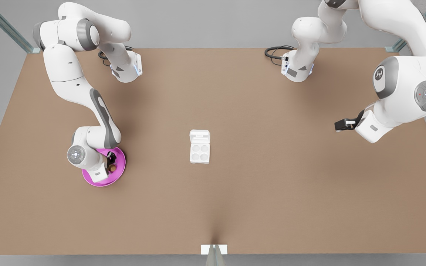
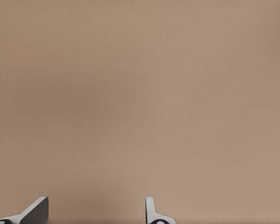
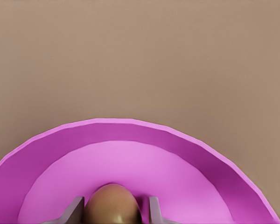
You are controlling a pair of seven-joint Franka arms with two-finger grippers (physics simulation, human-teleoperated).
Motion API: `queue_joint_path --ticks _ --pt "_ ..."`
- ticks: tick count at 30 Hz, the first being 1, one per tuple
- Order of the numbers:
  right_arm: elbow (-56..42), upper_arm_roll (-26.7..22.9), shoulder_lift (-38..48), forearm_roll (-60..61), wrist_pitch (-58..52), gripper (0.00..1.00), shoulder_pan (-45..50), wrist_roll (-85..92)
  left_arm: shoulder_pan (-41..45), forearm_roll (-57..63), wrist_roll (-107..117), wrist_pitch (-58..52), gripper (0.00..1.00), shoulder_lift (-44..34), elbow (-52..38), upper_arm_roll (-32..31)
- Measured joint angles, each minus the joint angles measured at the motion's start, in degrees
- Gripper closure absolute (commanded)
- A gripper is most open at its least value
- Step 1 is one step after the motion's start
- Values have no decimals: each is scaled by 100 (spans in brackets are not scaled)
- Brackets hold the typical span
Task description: Pack egg into the box and close the box lid
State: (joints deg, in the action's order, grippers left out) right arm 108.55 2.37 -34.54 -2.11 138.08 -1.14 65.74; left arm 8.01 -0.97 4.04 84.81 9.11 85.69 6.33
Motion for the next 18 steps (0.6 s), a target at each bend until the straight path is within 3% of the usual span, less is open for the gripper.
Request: queue_joint_path --ticks 18 --pt "-18 -18 -26 0 0 45 -62 -1 -8 0 0 13 0 19 0 0"
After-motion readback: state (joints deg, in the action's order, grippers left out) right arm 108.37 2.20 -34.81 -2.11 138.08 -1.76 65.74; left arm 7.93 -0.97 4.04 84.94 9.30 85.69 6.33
